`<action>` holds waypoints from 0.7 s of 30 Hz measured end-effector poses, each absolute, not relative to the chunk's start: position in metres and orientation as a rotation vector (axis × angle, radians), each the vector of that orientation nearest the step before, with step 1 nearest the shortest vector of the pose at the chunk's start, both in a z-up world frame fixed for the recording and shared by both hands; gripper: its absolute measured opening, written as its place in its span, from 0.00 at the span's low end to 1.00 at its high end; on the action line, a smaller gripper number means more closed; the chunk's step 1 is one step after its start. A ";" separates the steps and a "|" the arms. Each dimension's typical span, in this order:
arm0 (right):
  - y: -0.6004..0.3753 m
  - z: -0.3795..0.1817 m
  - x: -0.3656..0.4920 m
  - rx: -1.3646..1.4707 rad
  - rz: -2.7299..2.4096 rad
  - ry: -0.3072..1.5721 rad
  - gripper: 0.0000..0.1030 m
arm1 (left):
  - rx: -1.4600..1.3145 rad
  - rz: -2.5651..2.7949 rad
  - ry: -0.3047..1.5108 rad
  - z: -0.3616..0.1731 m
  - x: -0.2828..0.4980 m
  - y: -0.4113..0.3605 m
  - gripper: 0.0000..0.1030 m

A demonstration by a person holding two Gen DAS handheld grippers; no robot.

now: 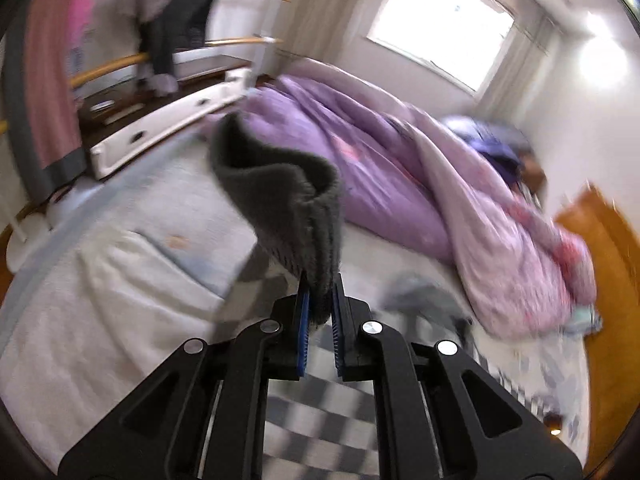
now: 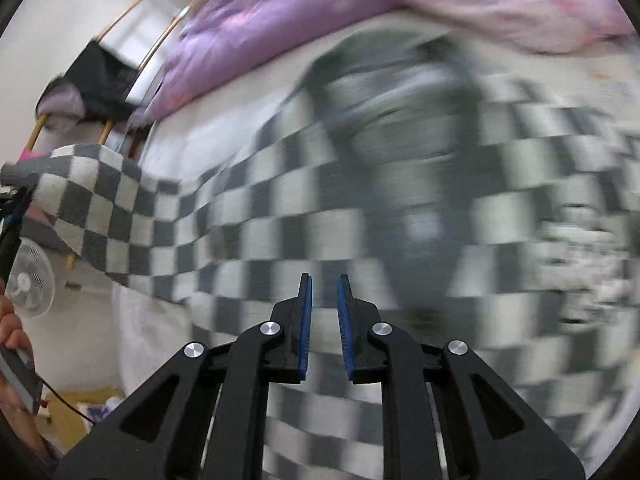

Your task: Fold large clothes

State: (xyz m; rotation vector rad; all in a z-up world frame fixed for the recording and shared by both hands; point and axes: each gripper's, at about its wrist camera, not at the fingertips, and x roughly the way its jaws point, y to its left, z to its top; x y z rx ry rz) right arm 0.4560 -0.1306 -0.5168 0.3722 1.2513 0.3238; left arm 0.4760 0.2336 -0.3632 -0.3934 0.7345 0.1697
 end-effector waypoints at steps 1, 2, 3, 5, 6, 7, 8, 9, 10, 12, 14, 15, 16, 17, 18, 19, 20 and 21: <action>-0.155 -0.507 0.455 0.374 0.290 1.231 0.13 | -0.366 0.153 0.751 -0.367 0.483 0.208 0.09; -0.175 -0.502 0.452 0.379 0.263 1.213 0.13 | -0.336 0.130 0.773 -0.376 0.491 0.173 0.09; -0.200 -0.496 0.449 0.385 0.228 1.195 0.13 | -0.320 0.116 0.784 -0.383 0.497 0.146 0.09; -0.250 -0.488 0.444 0.391 0.156 1.167 0.13 | -0.260 0.093 0.832 -0.403 0.512 0.091 0.09; -0.273 -0.485 0.445 0.401 0.125 1.158 0.13 | -0.241 0.082 0.842 -0.414 0.515 0.066 0.09; -0.303 -0.483 0.441 0.415 0.087 1.148 0.13 | -0.229 0.060 0.861 -0.426 0.520 0.046 0.09; -0.322 -0.482 0.441 0.422 0.062 1.146 0.13 | -0.214 0.036 0.897 -0.444 0.528 0.019 0.09; -0.349 -0.484 0.437 0.427 0.023 1.141 0.13 | -0.197 0.031 0.916 -0.456 0.532 0.003 0.09; -0.369 -0.482 0.438 0.434 0.000 1.136 0.13 | -0.170 0.017 0.944 -0.474 0.536 -0.021 0.09; -0.408 -0.487 0.431 0.459 -0.057 1.127 0.13 | -0.127 -0.005 0.991 -0.503 0.539 -0.057 0.09; -0.435 -0.491 0.429 0.470 -0.112 1.118 0.13 | -0.104 -0.016 1.029 -0.528 0.540 -0.086 0.09; -0.455 -0.499 0.425 0.487 -0.141 1.119 0.13 | -0.086 -0.014 1.049 -0.538 0.541 -0.094 0.09; -0.467 -0.503 0.423 0.505 -0.162 1.119 0.13 | -0.055 -0.008 1.064 -0.547 0.540 -0.102 0.09; -0.484 -0.510 0.419 0.531 -0.196 1.117 0.13 | -0.038 0.003 1.070 -0.552 0.538 -0.107 0.09; -0.500 -0.516 0.415 0.558 -0.225 1.114 0.13 | -0.044 0.007 1.076 -0.557 0.536 -0.112 0.09; -0.513 -0.518 0.412 0.581 -0.248 1.110 0.13 | -0.041 0.004 1.090 -0.563 0.534 -0.118 0.09; -0.528 -0.523 0.411 0.614 -0.274 1.104 0.14 | -0.019 0.010 1.096 -0.567 0.533 -0.123 0.09; -0.541 -0.529 0.409 0.650 -0.293 1.099 0.14 | 0.021 0.017 1.108 -0.573 0.532 -0.131 0.10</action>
